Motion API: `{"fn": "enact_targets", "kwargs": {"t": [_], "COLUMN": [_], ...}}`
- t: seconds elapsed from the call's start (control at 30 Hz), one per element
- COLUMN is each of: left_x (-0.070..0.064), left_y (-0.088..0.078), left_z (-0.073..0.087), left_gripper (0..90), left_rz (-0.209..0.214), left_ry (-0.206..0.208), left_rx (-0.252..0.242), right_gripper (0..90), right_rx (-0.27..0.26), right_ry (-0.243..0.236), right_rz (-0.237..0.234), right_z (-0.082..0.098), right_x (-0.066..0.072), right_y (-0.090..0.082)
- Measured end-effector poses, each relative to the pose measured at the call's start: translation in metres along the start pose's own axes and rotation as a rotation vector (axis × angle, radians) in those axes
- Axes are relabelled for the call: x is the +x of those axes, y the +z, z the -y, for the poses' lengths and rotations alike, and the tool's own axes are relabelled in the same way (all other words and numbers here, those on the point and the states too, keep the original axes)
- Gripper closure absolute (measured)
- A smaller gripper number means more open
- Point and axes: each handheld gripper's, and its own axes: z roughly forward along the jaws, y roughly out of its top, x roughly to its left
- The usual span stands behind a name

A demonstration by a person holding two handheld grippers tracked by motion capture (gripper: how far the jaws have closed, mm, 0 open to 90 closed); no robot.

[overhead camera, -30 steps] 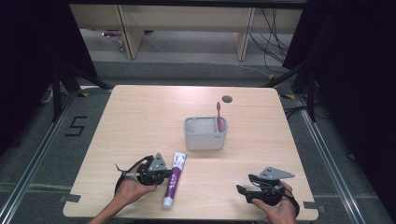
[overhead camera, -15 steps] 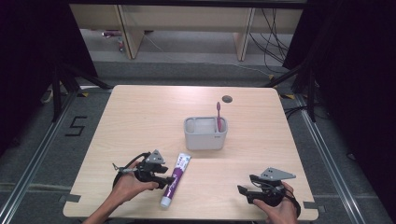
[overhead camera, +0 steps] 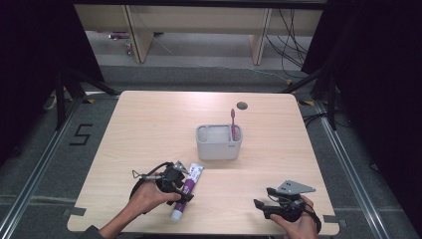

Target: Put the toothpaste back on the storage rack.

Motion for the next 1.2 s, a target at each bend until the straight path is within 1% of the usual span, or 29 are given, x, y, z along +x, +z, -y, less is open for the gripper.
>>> {"fn": "enact_targets", "kwargs": {"t": [0.03, 0.07, 0.1, 0.17, 0.2, 0.23, 0.27, 0.3, 0.33, 0.37, 0.47, 0.5, 0.53, 0.57, 0.6, 0.67, 0.7, 0.73, 0.77, 0.87, 0.9, 0.97, 1.0, 1.03, 1.07, 1.1, 1.13, 1.17, 1.2], "left_x": [0.0000, -0.0012, -0.0016, -0.0018, -0.0031, -0.0020, -0.0025, -0.0031, -0.0028, -0.0022, -0.0037, -0.0037, -0.0038, -0.0057, -0.0057, -0.0065, -0.0073, -0.0073, -0.0078, -0.0078, -0.0082, -0.0091, -0.0089, -0.0086, -0.0086, -0.0083, -0.0081, -0.0080, -0.0079], "left_y": [0.0000, 0.0012, 0.0018, 0.0017, 0.0016, 0.0015, 0.0016, 0.0017, 0.0012, -0.0004, 0.0017, 0.0017, 0.0021, 0.0030, 0.0030, 0.0038, 0.0047, 0.0047, 0.0052, 0.0059, 0.0064, 0.0074, 0.0081, 0.0083, 0.0083, 0.0085, 0.0086, 0.0087, 0.0088], "left_z": [0.0000, -0.0006, -0.0010, -0.0011, -0.0006, -0.0007, -0.0005, -0.0005, -0.0009, -0.0024, -0.0035, -0.0035, -0.0039, -0.0036, -0.0039, -0.0037, -0.0035, -0.0035, -0.0036, -0.0054, -0.0060, -0.0069, -0.0077, -0.0079, -0.0079, -0.0081, -0.0082, -0.0083, -0.0085], "left_gripper": [38.3, 38.3, 38.4, 39.3, 40.1, 40.6, 41.0, 40.9, 41.9, 42.8, 43.1, 43.3, 43.3, 44.0, 44.7, 46.8, 48.9, 49.7, 50.4, 51.2, 51.7, 52.7, 54.0, 54.7, 55.4, 55.4, 56.1, 56.7, 57.6], "left_rz": [0.000, -0.015, -0.020, -0.019, -0.019, -0.027, -0.031, -0.029, -0.029, -0.036, -0.042, -0.042, -0.042, -0.048, -0.048, -0.048, -0.048, -0.048, -0.047, -0.049, -0.050, -0.055, -0.056, -0.056, -0.056, -0.056, -0.055, -0.055, -0.054], "left_ry": [0.000, 0.007, 0.013, 0.012, 0.002, 0.028, 0.031, 0.027, 0.038, 0.067, 0.075, 0.075, 0.083, 0.072, 0.084, 0.094, 0.102, 0.102, 0.100, 0.117, 0.118, 0.124, 0.131, 0.135, 0.135, 0.137, 0.140, 0.140, 0.140], "left_rx": [0.000, 0.005, 0.007, 0.009, 0.015, 0.023, 0.028, 0.032, 0.043, 0.074, 0.097, 0.097, 0.109, 0.109, 0.122, 0.133, 0.144, 0.144, 0.149, 0.180, 0.183, 0.193, 0.201, 0.204, 0.204, 0.206, 0.209, 0.209, 0.210], "right_gripper": [34.1, 34.1, 34.1, 34.1, 34.1, 34.1, 34.1, 34.1, 34.1, 34.1, 34.1, 34.1, 34.1, 34.2, 34.2, 34.2, 34.2, 34.2, 34.2, 34.2, 34.2, 34.3, 34.3, 34.3, 34.3, 34.3, 34.3, 34.3, 34.3], "right_rx": [0.000, 0.002, 0.002, 0.001, -0.005, -0.004, 0.003, -0.002, 0.000, -0.003, -0.003, -0.003, -0.002, -0.002, -0.003, -0.003, -0.010, -0.010, -0.007, -0.007, -0.011, -0.011, -0.007, -0.012, -0.012, -0.007, -0.007, -0.008, -0.010], "right_ry": [0.000, -0.002, -0.001, 0.002, 0.017, 0.027, 0.042, 0.029, 0.033, 0.028, 0.026, 0.026, 0.028, 0.026, 0.027, 0.029, 0.003, 0.003, 0.025, 0.027, 0.002, 0.003, 0.025, 0.004, 0.004, 0.027, 0.029, 0.023, 0.002], "right_rz": [0.000, 0.001, -0.002, -0.006, -0.005, -0.011, -0.010, -0.013, -0.011, -0.010, -0.010, -0.010, -0.012, -0.012, -0.014, -0.016, -0.001, -0.001, -0.010, -0.011, -0.002, -0.003, -0.010, -0.002, -0.002, -0.011, -0.013, -0.011, -0.005], "right_z": [0.0000, -0.0002, -0.0003, -0.0002, 0.0003, 0.0005, 0.0007, 0.0007, 0.0007, 0.0007, 0.0006, 0.0006, 0.0007, 0.0007, 0.0007, 0.0008, 0.0007, 0.0007, 0.0011, 0.0011, 0.0008, 0.0008, 0.0010, 0.0007, 0.0007, 0.0009, 0.0009, 0.0009, 0.0008], "right_x": [0.0000, 0.0002, 0.0005, 0.0003, 0.0010, 0.0013, 0.0027, 0.0017, 0.0019, 0.0017, 0.0018, 0.0018, 0.0020, 0.0020, 0.0021, 0.0018, -0.0004, -0.0004, 0.0009, 0.0011, -0.0004, -0.0003, 0.0010, -0.0007, -0.0007, 0.0010, 0.0012, 0.0009, -0.0003], "right_y": [0.0000, -0.0002, -0.0004, -0.0006, -0.0005, -0.0005, -0.0011, -0.0007, -0.0011, -0.0011, -0.0011, -0.0011, -0.0011, -0.0012, -0.0012, -0.0016, -0.0023, -0.0023, -0.0023, -0.0024, -0.0026, -0.0027, -0.0026, -0.0027, -0.0027, -0.0028, -0.0029, -0.0029, -0.0028]}}
